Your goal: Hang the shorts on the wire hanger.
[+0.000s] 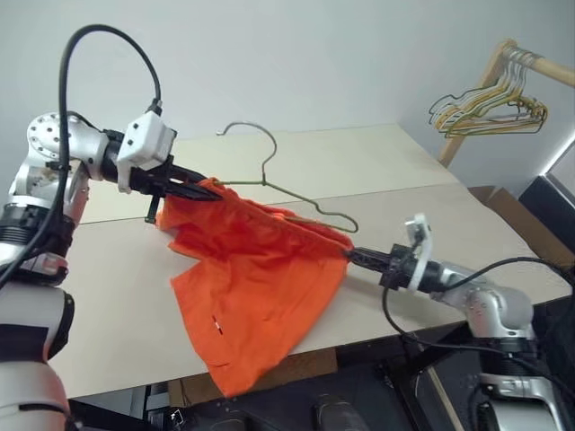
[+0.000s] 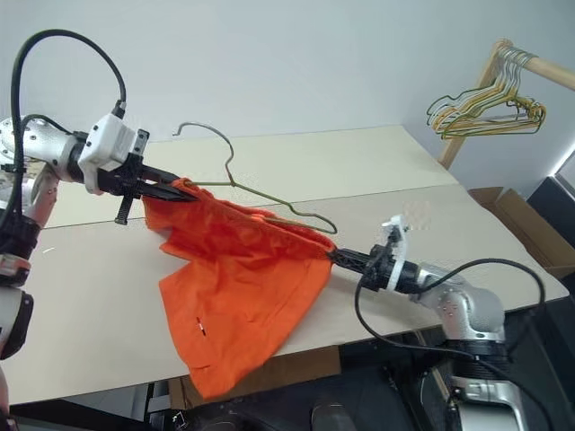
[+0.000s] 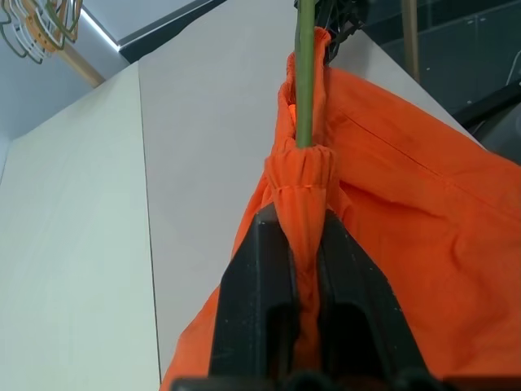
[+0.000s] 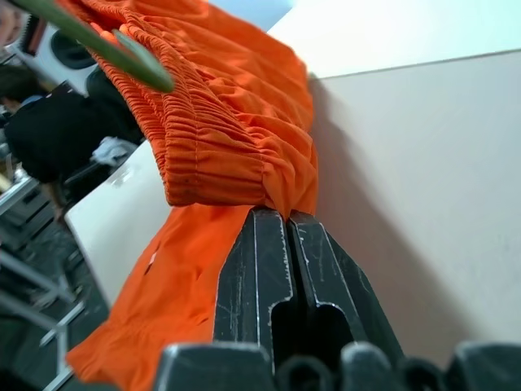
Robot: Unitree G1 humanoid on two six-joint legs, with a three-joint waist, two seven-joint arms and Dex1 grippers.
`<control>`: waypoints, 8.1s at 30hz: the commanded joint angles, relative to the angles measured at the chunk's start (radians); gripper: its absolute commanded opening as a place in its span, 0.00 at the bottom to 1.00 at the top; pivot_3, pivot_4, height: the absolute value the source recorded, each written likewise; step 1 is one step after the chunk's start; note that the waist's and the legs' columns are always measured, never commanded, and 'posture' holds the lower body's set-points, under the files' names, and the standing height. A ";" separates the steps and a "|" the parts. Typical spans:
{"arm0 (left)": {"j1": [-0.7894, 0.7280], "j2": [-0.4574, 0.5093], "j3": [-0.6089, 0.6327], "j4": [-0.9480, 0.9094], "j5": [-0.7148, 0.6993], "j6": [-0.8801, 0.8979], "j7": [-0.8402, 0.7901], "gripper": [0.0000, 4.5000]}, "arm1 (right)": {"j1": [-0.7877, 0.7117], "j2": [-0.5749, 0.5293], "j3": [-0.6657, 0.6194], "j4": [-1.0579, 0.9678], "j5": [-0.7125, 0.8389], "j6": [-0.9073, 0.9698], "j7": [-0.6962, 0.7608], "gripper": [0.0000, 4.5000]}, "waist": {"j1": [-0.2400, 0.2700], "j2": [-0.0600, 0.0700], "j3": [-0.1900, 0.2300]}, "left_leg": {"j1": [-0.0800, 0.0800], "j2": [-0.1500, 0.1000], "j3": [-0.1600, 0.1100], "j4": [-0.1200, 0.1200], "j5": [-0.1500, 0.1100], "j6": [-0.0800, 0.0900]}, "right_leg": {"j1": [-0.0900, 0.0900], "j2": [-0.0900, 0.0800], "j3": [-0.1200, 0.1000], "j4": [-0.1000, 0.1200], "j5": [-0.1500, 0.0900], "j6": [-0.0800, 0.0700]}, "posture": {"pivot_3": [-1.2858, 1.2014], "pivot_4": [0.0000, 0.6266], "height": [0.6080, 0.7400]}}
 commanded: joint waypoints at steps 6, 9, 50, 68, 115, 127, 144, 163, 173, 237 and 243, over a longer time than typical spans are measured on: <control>-0.016 0.038 -0.023 0.009 -0.020 -0.041 -0.003 0.00 | -0.058 -0.095 0.017 0.063 -0.022 0.006 0.068 0.01 | -0.001 0.000 0.000 | 0.000 0.000 0.000 0.000 0.000 0.000 | -0.001 0.001 0.000 0.000 0.000 0.000 | 0.48 0.00 1.00; -0.023 0.035 -0.030 0.035 0.024 -0.063 -0.003 0.00 | -0.059 -0.129 0.028 0.063 -0.031 -0.010 0.097 0.01 | 0.001 0.000 0.000 | 0.000 0.000 0.000 0.000 0.000 0.000 | -0.001 0.000 0.000 0.000 0.000 0.000 | 0.48 0.00 1.00; 0.036 -0.266 0.226 -0.009 0.421 -0.112 0.125 0.00 | -0.488 -0.281 0.388 -0.166 -0.523 -0.143 0.096 0.01 | 0.016 0.001 0.000 | -0.013 0.000 0.006 0.005 0.000 0.000 | -0.017 0.000 0.004 0.006 0.000 -0.001 | 0.47 0.00 1.00; 0.066 -0.290 0.264 -0.017 0.424 -0.117 0.111 0.00 | -0.368 -0.237 0.363 -0.107 -0.505 -0.297 0.132 0.37 | 0.012 0.001 0.000 | -0.012 0.000 0.005 0.006 0.000 0.000 | -0.016 0.000 0.004 0.006 0.000 -0.001 | 0.46 0.00 1.00; 0.086 -0.364 0.531 0.015 0.248 -0.002 0.308 0.99 | -0.231 -0.379 -0.128 -0.198 -0.234 0.318 -0.160 0.00 | -0.042 0.003 -0.001 | -0.014 0.001 0.001 0.006 0.000 0.000 | -0.016 -0.003 0.001 0.007 0.000 -0.001 | 0.41 0.00 1.00; 0.393 -0.541 0.565 -0.609 0.074 0.304 0.685 0.99 | -0.356 -0.270 -0.386 -0.236 -0.429 0.744 -0.644 0.00 | -0.102 0.015 -0.008 | -0.014 -0.009 -0.002 0.005 0.000 0.000 | -0.014 -0.017 0.002 0.014 -0.001 0.005 | 0.38 0.00 1.00; 0.435 -0.645 0.505 -0.804 0.044 0.388 0.844 0.99 | -0.639 -0.126 -0.621 0.113 -0.692 0.414 -1.119 0.00 | -0.206 0.023 -0.013 | 0.006 -0.016 -0.002 -0.004 -0.001 0.002 | 0.011 -0.018 0.004 -0.003 -0.003 0.011 | 0.39 0.00 1.00; 0.516 -0.603 0.451 -0.853 0.049 0.381 0.783 0.99 | -0.835 -0.287 -0.629 0.773 -0.577 0.064 -1.180 0.00 | -0.232 0.024 -0.012 | 0.015 -0.016 0.003 -0.006 -0.004 0.006 | 0.022 -0.018 0.008 -0.015 -0.002 0.015 | 0.39 0.00 1.00; 0.513 -0.597 0.443 -0.837 0.054 0.361 0.761 0.99 | -0.888 -0.348 -0.614 1.005 -0.493 -0.021 -1.212 0.00 | -0.234 0.024 -0.011 | 0.017 -0.017 0.006 -0.008 -0.005 0.008 | 0.023 -0.018 0.011 -0.017 -0.002 0.015 | 0.39 0.00 1.00; 0.805 -0.308 0.593 -0.959 0.085 0.472 0.831 1.00 | -0.509 -0.063 0.228 0.131 -0.777 -0.421 -0.692 1.00 | -0.054 0.023 -0.009 | 0.030 -0.015 0.002 -0.018 -0.005 0.009 | 0.035 -0.017 0.009 -0.028 0.001 0.018 | 0.52 0.00 1.00; 0.892 -0.285 0.611 -0.982 0.118 0.461 0.850 1.00 | -0.386 -0.086 0.216 0.022 -0.621 -0.350 -0.398 1.00 | 0.043 0.023 -0.009 | 0.020 -0.015 0.002 -0.016 -0.005 0.008 | 0.023 -0.018 0.008 -0.027 0.002 0.016 | 0.54 0.00 1.00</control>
